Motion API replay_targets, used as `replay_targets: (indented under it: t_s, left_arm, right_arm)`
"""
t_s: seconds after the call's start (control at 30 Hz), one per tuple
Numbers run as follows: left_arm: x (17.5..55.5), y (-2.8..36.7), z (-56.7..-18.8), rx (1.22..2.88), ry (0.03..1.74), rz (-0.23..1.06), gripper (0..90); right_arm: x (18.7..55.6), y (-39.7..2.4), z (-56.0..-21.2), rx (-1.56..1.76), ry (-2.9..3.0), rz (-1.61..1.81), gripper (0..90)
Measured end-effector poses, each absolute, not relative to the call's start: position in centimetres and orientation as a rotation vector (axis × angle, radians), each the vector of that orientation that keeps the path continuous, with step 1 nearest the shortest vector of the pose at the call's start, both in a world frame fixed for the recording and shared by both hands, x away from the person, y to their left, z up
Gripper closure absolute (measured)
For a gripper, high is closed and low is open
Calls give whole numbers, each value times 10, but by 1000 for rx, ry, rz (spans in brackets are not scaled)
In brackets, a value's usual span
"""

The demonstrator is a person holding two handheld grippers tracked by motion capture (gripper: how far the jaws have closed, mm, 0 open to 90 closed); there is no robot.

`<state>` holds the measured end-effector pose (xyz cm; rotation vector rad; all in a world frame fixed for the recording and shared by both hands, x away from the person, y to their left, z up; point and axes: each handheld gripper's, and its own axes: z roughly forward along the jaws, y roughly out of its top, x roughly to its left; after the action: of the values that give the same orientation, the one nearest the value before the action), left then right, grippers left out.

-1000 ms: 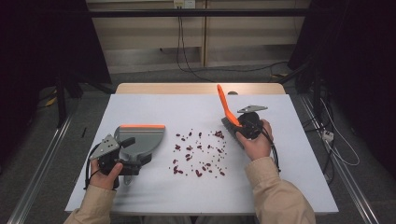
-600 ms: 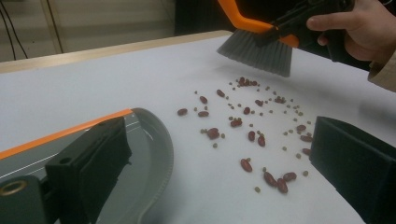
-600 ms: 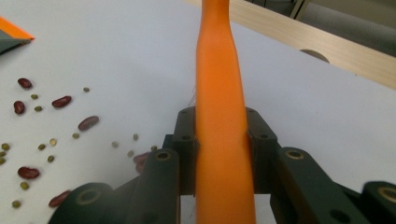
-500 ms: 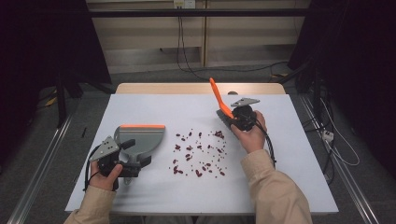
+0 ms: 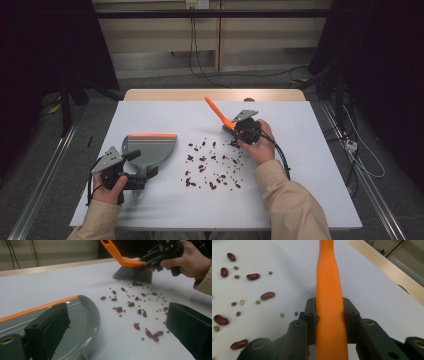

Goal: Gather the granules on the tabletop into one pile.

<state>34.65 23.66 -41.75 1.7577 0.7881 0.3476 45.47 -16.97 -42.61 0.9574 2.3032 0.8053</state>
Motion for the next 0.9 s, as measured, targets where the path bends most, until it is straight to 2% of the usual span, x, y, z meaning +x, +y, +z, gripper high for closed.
replay_targets:
  t_s: [0.9]
  left_arm:
    - [343, 235, -412, 1756, 756, 356, 48]
  right_arm:
    - [401, -159, -422, 763, 2466, 875, 711]
